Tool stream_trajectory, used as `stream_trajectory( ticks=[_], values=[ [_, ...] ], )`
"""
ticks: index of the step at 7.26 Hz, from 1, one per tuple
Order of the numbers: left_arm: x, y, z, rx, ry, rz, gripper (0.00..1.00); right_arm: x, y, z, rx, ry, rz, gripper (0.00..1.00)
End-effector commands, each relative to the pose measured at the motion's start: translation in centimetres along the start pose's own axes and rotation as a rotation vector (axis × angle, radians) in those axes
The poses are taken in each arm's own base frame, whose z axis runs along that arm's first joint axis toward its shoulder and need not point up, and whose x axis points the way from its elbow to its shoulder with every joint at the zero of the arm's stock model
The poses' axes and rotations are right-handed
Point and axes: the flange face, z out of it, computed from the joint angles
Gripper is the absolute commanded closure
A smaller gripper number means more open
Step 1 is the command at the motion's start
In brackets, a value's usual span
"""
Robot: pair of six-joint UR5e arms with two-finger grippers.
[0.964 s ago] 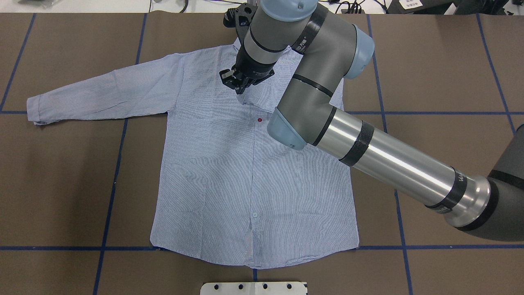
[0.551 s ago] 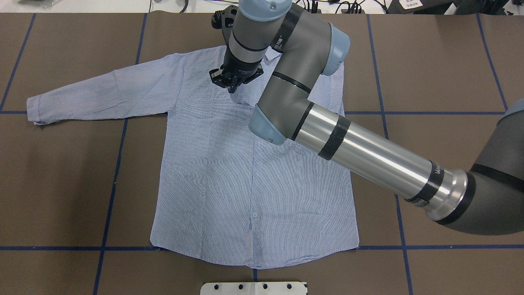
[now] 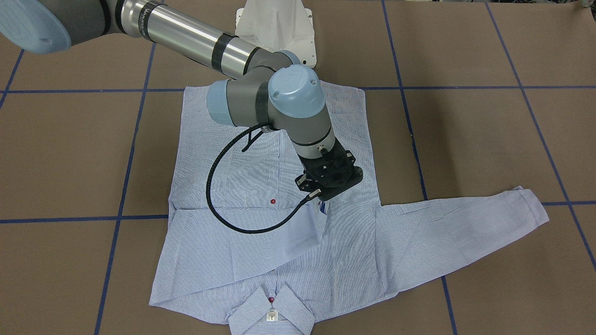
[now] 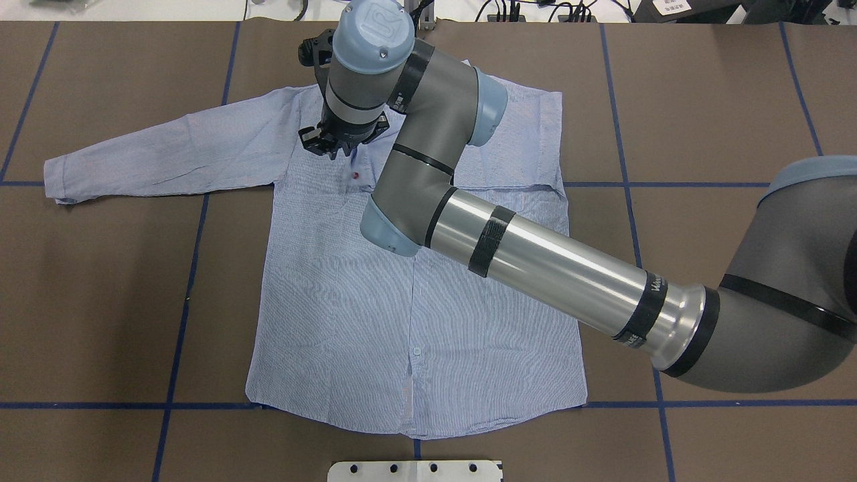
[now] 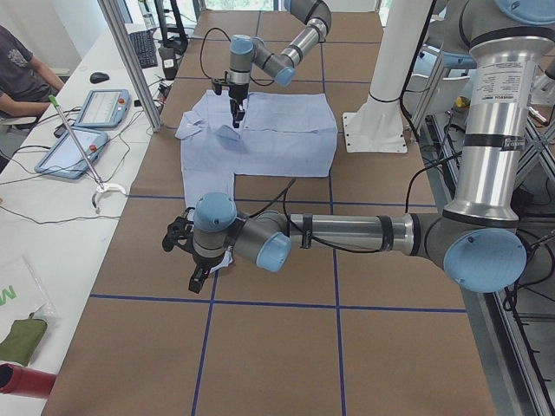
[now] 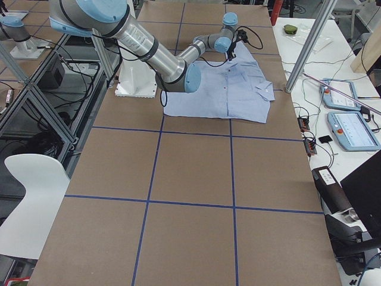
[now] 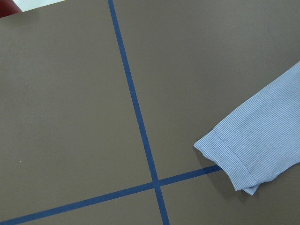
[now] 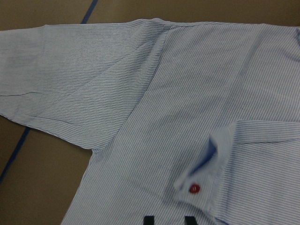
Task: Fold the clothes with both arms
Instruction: 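Lay the sleeve across the chest, release, and raise the right gripper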
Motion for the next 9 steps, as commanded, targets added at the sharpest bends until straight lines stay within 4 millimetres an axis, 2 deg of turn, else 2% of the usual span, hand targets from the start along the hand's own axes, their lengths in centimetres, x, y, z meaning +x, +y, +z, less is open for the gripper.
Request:
stream_trajectory(
  ticks=[1,3,4,5,6,7,8,9],
  values=[
    [-0.3,0.2,0.3,-0.007,0.000,-0.008,0.00,-1.8,0.3,0.0,0.010,-0.008,0.032,0.00],
    [-0.1,-0.1,0.1,0.019,0.001,-0.081,0.00,-2.5,0.4,-1.4,0.015,-0.024,0.143,0.00],
    [-0.4,0.2,0.7,0.051,0.004,-0.123,0.00,-3.0,0.8,-3.2,-0.017,0.029,0.201,0.00],
    [0.2,0.6,2.4,0.071,0.024,-0.142,0.00,-2.9,1.0,-5.7,-0.056,0.107,0.231,0.00],
    [2.3,0.7,4.3,0.077,0.053,-0.180,0.00,-1.9,0.6,-7.2,-0.067,0.147,0.254,0.00],
    [4.4,0.7,5.6,0.081,0.076,-0.246,0.00,0.4,0.6,-8.9,-0.089,0.198,0.286,0.00],
    [6.7,0.7,7.7,0.084,0.063,-0.317,0.00,3.8,3.2,-10.3,-0.109,0.229,0.238,0.00],
    [8.3,1.1,9.3,0.087,0.076,-0.377,0.00,8.2,5.6,-12.2,-0.117,0.259,0.203,0.00]
  ],
)
